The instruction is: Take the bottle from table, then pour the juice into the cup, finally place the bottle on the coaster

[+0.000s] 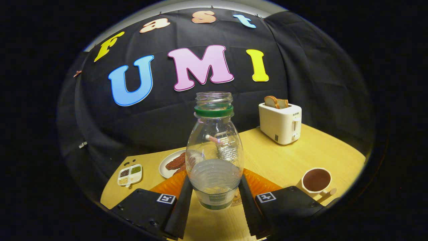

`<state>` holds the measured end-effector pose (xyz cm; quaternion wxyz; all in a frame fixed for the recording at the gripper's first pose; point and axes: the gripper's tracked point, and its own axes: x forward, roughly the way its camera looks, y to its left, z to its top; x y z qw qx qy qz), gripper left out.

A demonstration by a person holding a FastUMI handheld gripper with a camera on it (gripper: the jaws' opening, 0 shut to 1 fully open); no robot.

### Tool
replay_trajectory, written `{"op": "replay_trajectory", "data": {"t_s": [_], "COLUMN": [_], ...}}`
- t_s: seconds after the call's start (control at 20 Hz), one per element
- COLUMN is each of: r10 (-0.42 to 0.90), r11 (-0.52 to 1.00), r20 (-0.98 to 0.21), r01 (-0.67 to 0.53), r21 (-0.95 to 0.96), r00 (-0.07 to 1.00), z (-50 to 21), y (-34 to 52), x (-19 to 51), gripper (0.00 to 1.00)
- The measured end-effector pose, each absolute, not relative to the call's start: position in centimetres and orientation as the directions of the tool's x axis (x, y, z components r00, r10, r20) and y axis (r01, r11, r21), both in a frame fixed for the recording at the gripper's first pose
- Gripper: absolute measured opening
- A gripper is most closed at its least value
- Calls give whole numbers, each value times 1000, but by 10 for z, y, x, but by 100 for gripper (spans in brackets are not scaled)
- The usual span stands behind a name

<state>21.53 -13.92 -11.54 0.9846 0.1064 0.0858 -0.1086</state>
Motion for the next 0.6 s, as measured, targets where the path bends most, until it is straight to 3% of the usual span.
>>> {"op": "replay_trajectory", "data": {"t_s": [0.3,0.6], "r10": [-235,-245], "r11": [968,968], "r20": [-191,-188], "r01": [247,251], "r21": [40,8], "r00": [953,951], "z": [-148,-161], "y": [-154,-149], "x": [244,262], "gripper": [72,73]}}
